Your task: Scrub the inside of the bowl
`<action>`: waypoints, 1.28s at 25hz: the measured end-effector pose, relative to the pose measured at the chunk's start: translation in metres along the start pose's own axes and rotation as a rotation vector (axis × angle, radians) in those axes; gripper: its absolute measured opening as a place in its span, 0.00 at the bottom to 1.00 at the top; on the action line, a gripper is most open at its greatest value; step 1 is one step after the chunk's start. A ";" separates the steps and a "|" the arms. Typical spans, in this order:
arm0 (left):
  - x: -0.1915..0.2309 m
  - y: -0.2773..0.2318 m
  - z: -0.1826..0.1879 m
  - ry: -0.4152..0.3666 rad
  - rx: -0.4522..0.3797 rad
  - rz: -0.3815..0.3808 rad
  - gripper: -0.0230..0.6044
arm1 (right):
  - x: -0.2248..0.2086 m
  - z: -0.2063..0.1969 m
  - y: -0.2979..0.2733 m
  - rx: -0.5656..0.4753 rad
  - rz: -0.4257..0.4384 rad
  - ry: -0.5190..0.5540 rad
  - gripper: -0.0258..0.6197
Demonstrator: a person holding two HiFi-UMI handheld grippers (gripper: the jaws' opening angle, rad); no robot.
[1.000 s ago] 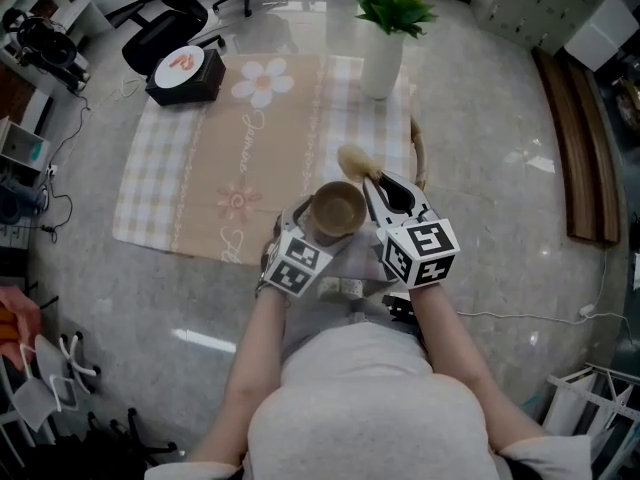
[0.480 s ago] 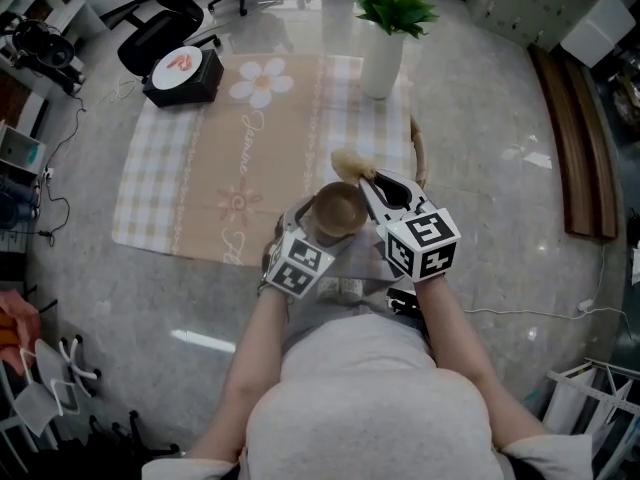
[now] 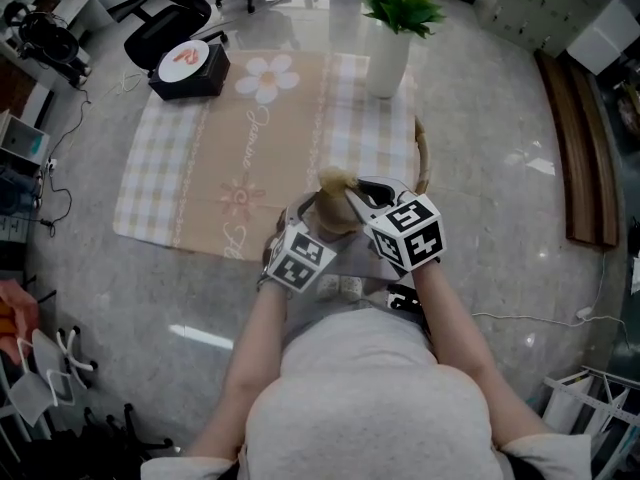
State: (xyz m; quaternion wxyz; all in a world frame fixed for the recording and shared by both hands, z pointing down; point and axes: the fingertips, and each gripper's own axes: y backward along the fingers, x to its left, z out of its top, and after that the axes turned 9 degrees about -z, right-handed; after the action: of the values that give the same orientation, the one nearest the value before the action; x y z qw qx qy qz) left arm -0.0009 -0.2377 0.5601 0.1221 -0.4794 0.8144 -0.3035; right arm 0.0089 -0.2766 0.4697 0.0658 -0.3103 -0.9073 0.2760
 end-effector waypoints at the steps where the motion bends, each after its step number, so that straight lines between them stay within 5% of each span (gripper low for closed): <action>1: 0.000 0.000 0.000 0.000 0.003 -0.001 0.74 | 0.002 -0.001 -0.002 0.014 0.006 0.018 0.13; 13: 0.001 0.000 0.001 0.001 0.004 -0.003 0.74 | 0.011 -0.009 -0.022 0.125 0.065 0.152 0.13; 19: 0.001 0.000 0.000 0.000 0.007 -0.003 0.74 | 0.001 -0.011 -0.024 0.138 0.020 0.225 0.13; 32: 0.001 -0.001 0.000 -0.003 0.012 -0.011 0.74 | -0.026 -0.017 -0.014 0.167 -0.023 0.213 0.13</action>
State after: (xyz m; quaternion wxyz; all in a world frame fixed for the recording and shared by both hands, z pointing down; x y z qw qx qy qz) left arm -0.0008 -0.2391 0.5602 0.1245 -0.4835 0.8097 -0.3084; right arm 0.0277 -0.2938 0.4926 0.1903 -0.3209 -0.8726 0.3153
